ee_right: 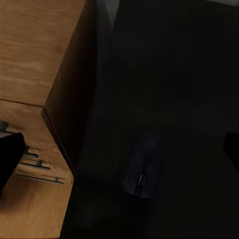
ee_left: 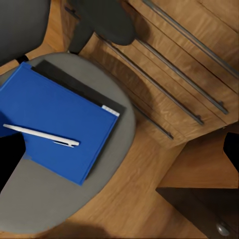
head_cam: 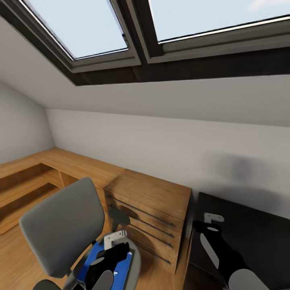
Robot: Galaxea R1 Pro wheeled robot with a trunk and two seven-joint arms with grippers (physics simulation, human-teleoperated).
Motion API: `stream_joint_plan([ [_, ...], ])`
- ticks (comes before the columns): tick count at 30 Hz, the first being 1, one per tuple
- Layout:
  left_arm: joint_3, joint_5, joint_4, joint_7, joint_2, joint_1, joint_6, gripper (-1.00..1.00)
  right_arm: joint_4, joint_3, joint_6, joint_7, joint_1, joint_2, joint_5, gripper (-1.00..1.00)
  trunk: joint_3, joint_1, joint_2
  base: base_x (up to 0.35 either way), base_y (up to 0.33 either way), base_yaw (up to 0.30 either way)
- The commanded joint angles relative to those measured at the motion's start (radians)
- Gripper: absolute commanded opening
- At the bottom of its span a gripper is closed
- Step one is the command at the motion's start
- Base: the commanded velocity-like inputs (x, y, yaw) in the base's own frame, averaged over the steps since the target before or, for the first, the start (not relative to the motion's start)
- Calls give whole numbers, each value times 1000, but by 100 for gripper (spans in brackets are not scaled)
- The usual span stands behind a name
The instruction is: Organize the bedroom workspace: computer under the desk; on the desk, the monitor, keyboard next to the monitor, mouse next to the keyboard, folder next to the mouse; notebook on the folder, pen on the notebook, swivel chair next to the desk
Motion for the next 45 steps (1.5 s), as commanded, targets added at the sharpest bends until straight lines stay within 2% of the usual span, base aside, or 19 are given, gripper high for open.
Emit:
stream_joint_plan([
  [1, -2, 5, -1, 8, 1, -1, 3, 100, -2, 7, 5, -9, -1, -2, -9, 100, -2, 1, -2, 254, 0, 0],
  [19, -3, 6, -11, 6, 0, -1, 4, 100, 4, 8, 4, -10, -1, -3, -8, 100, -2, 1, -2, 57, 0, 0],
  [32, -4, 13, -91, 7, 0, -1, 7, 100, 33, 1, 6, -12, -2, -6, -9, 100, -2, 1, -2, 1, 0, 0],
  [39, -4, 14, -140, 8, 1, 0, 8, 100, 117, 0, 4, -11, -44, -12, -11, 100, -2, 1, -2, 0, 0, 0],
  [41, -4, 15, -154, 9, 1, 0, 9, 100, 165, 0, -7, -10, -71, -17, -12, 100, -2, 1, -2, 0, 0, 0],
  [45, -6, 15, -161, 9, 0, 0, 9, 100, 201, 0, -32, -9, -89, -25, -13, 100, -2, 1, -2, 0, 0, 0],
])
